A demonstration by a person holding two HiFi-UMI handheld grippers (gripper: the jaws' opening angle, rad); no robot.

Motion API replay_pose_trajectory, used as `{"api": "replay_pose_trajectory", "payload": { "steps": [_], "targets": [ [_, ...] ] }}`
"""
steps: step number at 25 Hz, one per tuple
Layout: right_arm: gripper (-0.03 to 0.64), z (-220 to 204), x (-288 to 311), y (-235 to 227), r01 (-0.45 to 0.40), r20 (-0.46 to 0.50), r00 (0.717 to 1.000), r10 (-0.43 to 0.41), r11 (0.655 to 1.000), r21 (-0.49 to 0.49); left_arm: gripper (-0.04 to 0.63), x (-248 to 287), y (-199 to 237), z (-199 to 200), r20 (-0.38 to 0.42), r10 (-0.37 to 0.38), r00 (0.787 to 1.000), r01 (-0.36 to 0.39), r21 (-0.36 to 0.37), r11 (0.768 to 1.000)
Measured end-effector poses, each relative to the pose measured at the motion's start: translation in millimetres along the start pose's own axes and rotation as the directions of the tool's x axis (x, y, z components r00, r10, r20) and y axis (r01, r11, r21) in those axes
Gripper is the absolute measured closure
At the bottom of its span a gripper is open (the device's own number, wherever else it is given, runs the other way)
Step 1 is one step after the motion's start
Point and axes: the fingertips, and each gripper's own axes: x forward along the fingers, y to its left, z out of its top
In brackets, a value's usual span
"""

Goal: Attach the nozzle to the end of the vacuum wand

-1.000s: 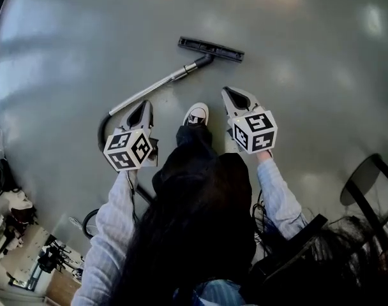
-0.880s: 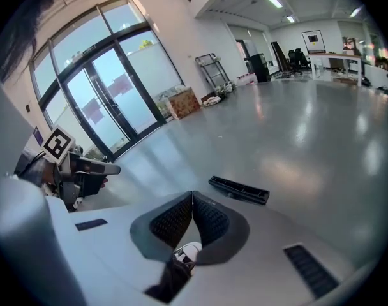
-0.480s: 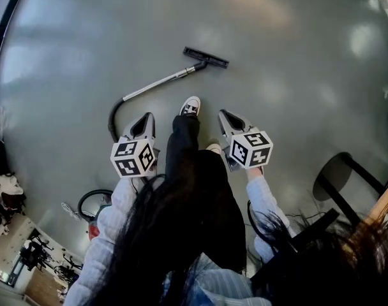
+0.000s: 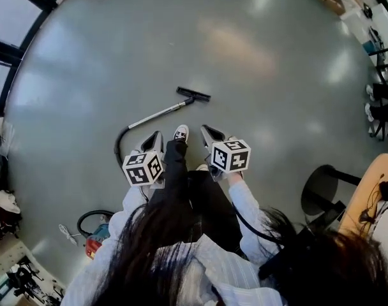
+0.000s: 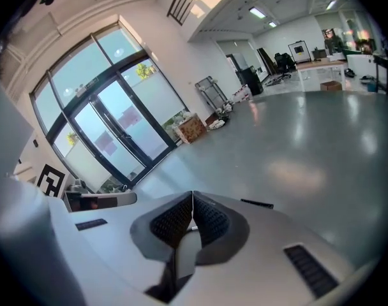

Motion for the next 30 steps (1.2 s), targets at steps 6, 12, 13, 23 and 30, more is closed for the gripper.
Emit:
{"api": "replay_pose_trajectory", "payload": {
  "steps": [6,12,13,23,30],
  "targets": [
    [0.607,14.2,-78.1,65.2,-0.053,0.022,0.998,0.053,0.998,-0.018,0.586,-80.7,-30.8,20.8,0.097,0.026,0.995,-0.017,-0.093,0.996],
    [0.607,-5.6,-100.7,82.1,-0.055,-0.006,0.999,0.054,0.997,-0.056,0.586,-125.6,-23.9,15.8,0.143,0.068,0.987,-0.049,-0.133,0.990],
    [0.607,-7.3,-100.5,81.4,-0.051,-0.006,0.999,0.051,0.997,-0.058,0.586,-128.2,-21.6,14.7,0.147,0.075,0.986,-0.056,-0.130,0.990],
    [0.607,-24.8,-88.4,133.3,-0.047,-0.028,0.999,0.044,0.992,-0.121,0.586,-181.3,-2.5,0.5,0.176,0.028,0.984,0.003,-0.174,0.985],
    [0.607,-68.2,-72.9,215.0,-0.053,-0.050,0.998,0.046,0.987,-0.149,0.586,-238.4,31.2,-19.4,0.151,-0.020,0.988,0.037,-0.108,0.993]
  ]
}}
